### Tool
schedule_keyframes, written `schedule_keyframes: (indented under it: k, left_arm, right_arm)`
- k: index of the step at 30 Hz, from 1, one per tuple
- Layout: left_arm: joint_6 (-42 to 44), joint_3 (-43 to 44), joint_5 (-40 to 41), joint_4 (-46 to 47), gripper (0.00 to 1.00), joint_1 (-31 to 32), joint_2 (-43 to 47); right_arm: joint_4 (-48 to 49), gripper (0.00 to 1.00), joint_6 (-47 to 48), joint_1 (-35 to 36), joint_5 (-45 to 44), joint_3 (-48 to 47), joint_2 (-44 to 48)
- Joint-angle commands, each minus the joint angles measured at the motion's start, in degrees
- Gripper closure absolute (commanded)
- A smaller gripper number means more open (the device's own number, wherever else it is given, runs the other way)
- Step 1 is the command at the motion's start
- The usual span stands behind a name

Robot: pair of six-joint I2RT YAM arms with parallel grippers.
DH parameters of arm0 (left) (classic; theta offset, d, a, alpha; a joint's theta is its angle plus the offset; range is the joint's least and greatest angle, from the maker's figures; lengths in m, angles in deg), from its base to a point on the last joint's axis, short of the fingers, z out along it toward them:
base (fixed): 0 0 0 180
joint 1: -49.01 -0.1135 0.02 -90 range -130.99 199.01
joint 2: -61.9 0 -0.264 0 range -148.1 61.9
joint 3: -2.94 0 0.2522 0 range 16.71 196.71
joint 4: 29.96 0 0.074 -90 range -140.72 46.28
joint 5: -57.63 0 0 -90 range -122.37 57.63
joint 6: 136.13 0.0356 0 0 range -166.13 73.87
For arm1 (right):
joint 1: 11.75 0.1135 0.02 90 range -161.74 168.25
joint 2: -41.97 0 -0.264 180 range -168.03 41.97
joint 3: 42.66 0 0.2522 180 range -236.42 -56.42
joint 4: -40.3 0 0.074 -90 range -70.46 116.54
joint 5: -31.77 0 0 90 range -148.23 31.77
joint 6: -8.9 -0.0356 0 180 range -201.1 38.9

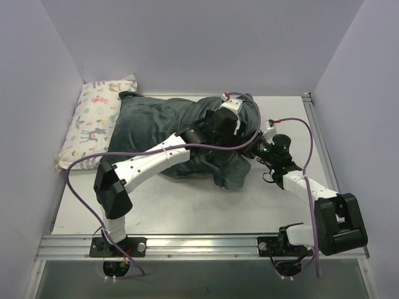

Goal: Remove the pillowcase from the pillow

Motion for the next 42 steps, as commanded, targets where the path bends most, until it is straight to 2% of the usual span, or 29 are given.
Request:
schedule_keyframes:
  k: [1, 3, 6, 9, 10, 11, 13, 14, 15, 17, 18, 20, 23, 24, 27, 28, 31, 36, 39, 42]
  left_arm:
    - [-0.3, 3.3, 1.6, -3.0, 0.02, -1.2, -1.9]
    - [-1.7, 2.5, 5.4, -3.8, 0.03, -1.6, -2.6]
    - [-2.4, 1.4, 3.1, -3.3, 0.09, -3.4, -3.5]
    - [-2.1, 2.0, 1.9, -3.4, 0.52, -3.9, -5.4]
    - [-2.1, 2.7, 1.4, -3.5, 0.88, -4.1, -5.9]
    - [-2.3, 2.8, 1.1, -3.4, 1.00, -4.5, -6.2]
    - [-2.8, 4.5, -0.1, -3.4, 1.00, -5.1, -7.3]
    - [-2.8, 5.4, -0.2, -3.4, 1.00, -5.5, -7.8]
    - [-2.8, 6.1, -0.1, -3.4, 1.00, -5.8, -8.5]
    - [-3.4, 8.3, 1.1, -3.6, 1.00, -6.4, -9.0]
    - [-4.4, 9.0, 1.3, -3.4, 1.00, -7.7, -9.1]
    - [-5.3, 11.4, 1.2, -3.4, 1.00, -9.1, -9.3]
    - [-6.5, 14.9, 0.4, -3.4, 1.00, -11.4, -9.9]
    - [-6.5, 15.8, 0.1, -3.5, 1.00, -11.9, -10.3]
    - [-6.8, 18.2, -0.6, -4.3, 1.00, -13.3, -10.0]
    - [-6.8, 18.5, -0.8, -4.4, 1.00, -13.6, -9.6]
    - [-6.3, 16.9, -0.5, -4.7, 1.00, -14.2, -6.7]
    - [-6.3, 10.2, -2.5, -4.8, 1.00, -17.2, 0.5]
    - [-6.5, 5.4, -4.3, -4.0, 1.00, -20.0, 5.1]
    - [-5.9, 3.4, -9.9, -3.8, 1.00, -21.1, 8.0]
  right_arm:
    - [2.9, 0.99, 1.1, 2.7, 3.2, -3.1, 2.2]
    - [2.0, 0.99, 1.3, 2.7, 3.1, -3.2, 2.6]
    - [1.0, 0.99, 2.2, 2.8, 3.1, -3.5, 2.9]
    - [-1.1, 0.99, 3.2, 2.9, 2.8, -4.2, 3.4]
    - [-2.4, 0.98, 3.7, 2.8, 2.6, -4.4, 3.8]
    - [-6.3, 0.98, 6.0, 3.0, 2.3, -4.9, 4.3]
    - [-12.4, 0.94, 9.6, 3.8, 0.0, -6.3, 7.2]
    - [-21.1, 0.93, 12.0, 4.4, -1.8, -7.1, 8.6]
    - [-25.4, 0.89, 16.7, 6.3, -5.9, -8.4, 11.5]
    - [-33.5, 0.84, 19.8, 8.0, -9.0, -8.5, 14.3]
    - [-35.4, 0.80, 21.3, 8.8, -10.5, -7.5, 16.7]
    - [-39.4, 0.79, 21.9, 9.2, -11.6, -5.9, 19.0]
    - [-42.9, 0.84, 22.4, 10.2, -13.5, -1.7, 23.3]
    - [-44.1, 0.91, 22.5, 10.6, -14.9, -0.9, 23.7]
    - [-47.4, 1.00, 22.1, 10.6, -20.7, 3.0, 24.1]
    - [-48.8, 1.00, 21.6, 10.3, -24.3, 3.7, 23.9]
    - [-49.7, 1.00, 20.6, 8.8, -27.9, 5.8, 23.2]
    - [-51.0, 1.00, 20.9, -2.1, -28.8, 4.8, 21.6]
    - [-51.4, 1.00, 22.0, -6.3, -28.4, 3.8, 18.0]
    - [-48.3, 1.00, 21.2, -7.3, -27.7, 3.1, 13.2]
